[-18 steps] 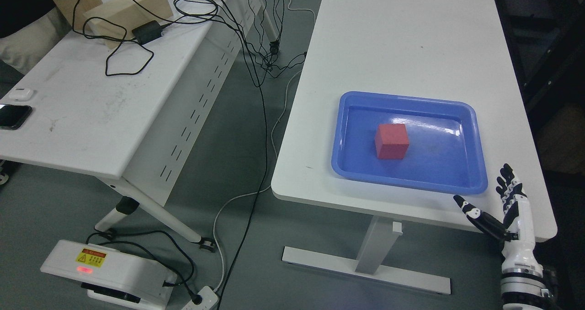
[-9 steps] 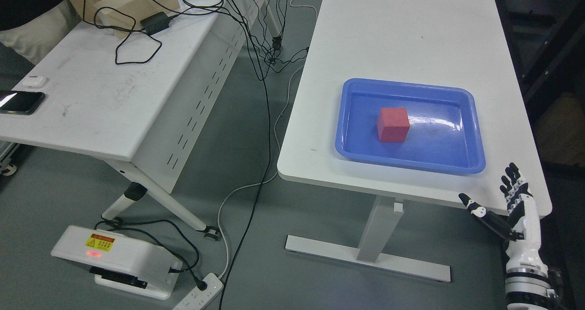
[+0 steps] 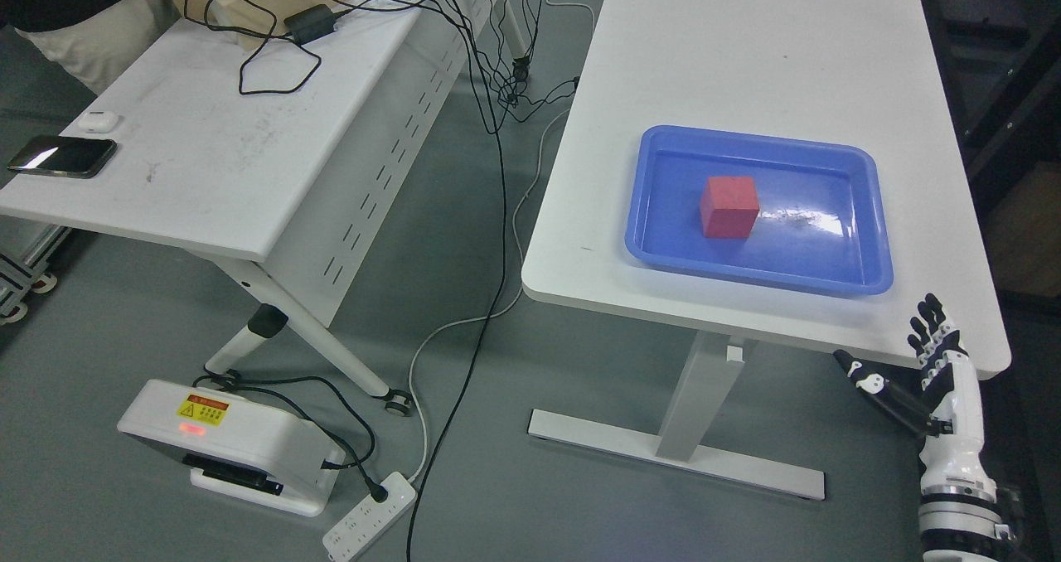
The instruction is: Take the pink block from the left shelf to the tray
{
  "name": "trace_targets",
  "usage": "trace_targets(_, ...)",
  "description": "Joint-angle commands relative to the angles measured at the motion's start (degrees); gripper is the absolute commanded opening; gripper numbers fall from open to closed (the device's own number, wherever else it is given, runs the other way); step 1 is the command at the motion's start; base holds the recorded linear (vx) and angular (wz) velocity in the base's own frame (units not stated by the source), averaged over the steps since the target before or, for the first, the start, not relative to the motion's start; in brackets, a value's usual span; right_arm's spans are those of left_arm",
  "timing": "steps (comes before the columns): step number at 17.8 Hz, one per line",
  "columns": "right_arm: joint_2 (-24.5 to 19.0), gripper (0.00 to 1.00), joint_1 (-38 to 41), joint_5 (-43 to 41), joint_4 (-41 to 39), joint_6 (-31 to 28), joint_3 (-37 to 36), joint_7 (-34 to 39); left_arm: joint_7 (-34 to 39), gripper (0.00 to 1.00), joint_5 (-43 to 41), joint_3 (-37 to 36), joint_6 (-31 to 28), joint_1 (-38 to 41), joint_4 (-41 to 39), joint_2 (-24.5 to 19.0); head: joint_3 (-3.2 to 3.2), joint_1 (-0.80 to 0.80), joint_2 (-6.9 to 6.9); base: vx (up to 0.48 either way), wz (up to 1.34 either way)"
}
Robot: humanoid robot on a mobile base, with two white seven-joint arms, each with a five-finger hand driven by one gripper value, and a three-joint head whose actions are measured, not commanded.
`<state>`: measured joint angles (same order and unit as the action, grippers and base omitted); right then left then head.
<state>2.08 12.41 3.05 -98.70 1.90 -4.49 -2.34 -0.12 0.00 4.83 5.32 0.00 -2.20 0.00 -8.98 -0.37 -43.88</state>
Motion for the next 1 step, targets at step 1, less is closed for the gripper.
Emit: trace_targets(1,-0.06,1.0,-0.02,-0.07,0.0,0.03,-0.34,0.05,0.03,1.0,-0.09,0.0,0.04,-0.62,0.0,-1.0,0.0,0.0,0.0,-0.073,0.0)
